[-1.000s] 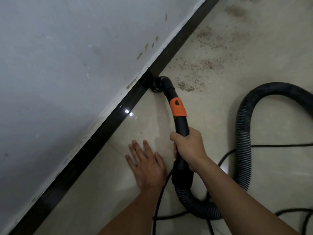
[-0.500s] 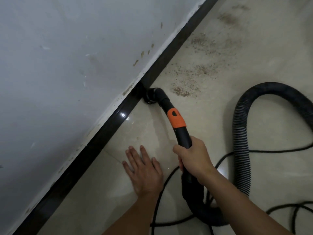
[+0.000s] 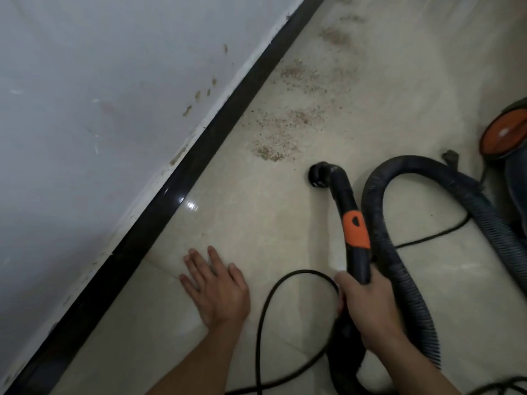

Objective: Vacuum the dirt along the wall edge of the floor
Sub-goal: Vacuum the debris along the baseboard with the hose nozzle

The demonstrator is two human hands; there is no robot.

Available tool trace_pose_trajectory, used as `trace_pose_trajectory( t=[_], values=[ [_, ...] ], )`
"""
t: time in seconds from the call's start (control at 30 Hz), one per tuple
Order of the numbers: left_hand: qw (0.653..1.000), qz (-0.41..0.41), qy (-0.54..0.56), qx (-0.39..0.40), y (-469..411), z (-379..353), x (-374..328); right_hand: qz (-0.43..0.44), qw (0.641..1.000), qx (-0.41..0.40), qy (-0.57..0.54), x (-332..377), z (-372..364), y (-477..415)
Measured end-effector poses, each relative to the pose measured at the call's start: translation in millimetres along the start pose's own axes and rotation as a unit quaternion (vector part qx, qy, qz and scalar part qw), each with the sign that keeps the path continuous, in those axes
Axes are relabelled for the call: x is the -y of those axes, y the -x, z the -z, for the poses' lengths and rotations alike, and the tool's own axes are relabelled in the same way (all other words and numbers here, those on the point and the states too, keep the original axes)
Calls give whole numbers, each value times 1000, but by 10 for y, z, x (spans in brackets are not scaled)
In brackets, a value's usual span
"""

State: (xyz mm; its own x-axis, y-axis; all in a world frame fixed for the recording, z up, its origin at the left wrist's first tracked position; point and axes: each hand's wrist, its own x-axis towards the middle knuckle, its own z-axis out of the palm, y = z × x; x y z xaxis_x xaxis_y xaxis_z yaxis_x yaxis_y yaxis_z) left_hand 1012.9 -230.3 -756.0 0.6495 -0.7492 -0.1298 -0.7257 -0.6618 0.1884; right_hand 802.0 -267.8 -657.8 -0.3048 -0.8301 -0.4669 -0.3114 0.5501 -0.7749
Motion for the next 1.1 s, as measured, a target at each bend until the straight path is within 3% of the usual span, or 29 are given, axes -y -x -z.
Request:
trace_pose_trajectory(
  t=[0.13, 0.47, 0.67, 0.83, 0.97, 1.1],
  values=[
    [1000, -2, 6, -3, 3, -7, 1, -6, 996, 63, -62, 312, -437, -188],
    [1000, -6, -8, -2, -9, -36, 19, -6, 981, 179, -80, 799, -1071, -327],
    [1000, -4, -5, -1, -12, -28, 6, 10, 988, 137, -65, 713, -1130, -329],
    [1000, -4, -10, 13, -10, -21, 4, 16, 982, 182, -50, 999, -1355, -440],
    [1000, -8, -2, 2, -4, -2, 4, 41, 981, 189, 27, 698, -963, -273],
    [1000, -13, 5, -11, -1, 0, -7, 21, 994, 106, 29, 113, -223, -107]
  ],
)
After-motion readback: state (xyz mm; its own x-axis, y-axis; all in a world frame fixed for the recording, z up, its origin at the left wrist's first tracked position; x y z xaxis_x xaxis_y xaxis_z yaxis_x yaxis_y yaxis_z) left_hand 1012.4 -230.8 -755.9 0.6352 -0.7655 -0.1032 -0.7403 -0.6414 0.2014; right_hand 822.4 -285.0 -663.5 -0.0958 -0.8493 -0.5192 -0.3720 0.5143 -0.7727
